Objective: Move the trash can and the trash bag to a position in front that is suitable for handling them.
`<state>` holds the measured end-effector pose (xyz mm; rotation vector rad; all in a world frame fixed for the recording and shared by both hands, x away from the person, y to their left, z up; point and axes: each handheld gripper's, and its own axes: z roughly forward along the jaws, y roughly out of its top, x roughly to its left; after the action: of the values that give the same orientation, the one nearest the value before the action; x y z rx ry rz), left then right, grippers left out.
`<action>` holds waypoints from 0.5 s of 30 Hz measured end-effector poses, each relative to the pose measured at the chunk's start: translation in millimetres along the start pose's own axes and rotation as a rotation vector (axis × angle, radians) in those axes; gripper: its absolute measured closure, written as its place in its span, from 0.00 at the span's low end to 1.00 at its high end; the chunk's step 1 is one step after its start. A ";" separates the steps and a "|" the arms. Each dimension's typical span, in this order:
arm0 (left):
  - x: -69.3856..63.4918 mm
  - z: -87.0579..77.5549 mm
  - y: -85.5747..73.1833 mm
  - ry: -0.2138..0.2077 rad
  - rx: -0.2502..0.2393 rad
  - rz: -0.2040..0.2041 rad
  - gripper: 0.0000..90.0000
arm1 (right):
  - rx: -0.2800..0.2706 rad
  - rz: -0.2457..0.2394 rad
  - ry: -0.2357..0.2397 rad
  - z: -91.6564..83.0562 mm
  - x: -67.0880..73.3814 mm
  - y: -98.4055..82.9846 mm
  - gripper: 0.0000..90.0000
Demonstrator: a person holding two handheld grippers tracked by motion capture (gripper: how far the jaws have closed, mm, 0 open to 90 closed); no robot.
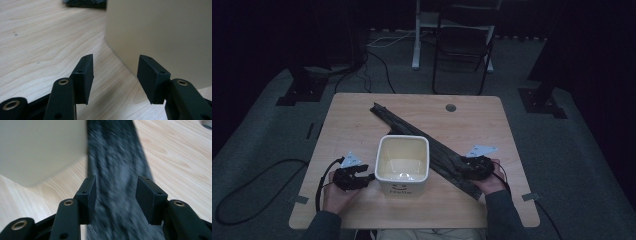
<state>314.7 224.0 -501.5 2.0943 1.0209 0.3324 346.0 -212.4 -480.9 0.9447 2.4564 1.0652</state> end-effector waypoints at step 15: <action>-4.9 0.7 2.1 -0.009 -0.022 0.002 0.52 | 0.008 -0.045 0.111 51.4 37.8 37.1 0.57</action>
<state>313.1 219.1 -499.9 2.0757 1.0063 0.3333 360.6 -140.5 -489.1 0.8501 2.5598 1.1213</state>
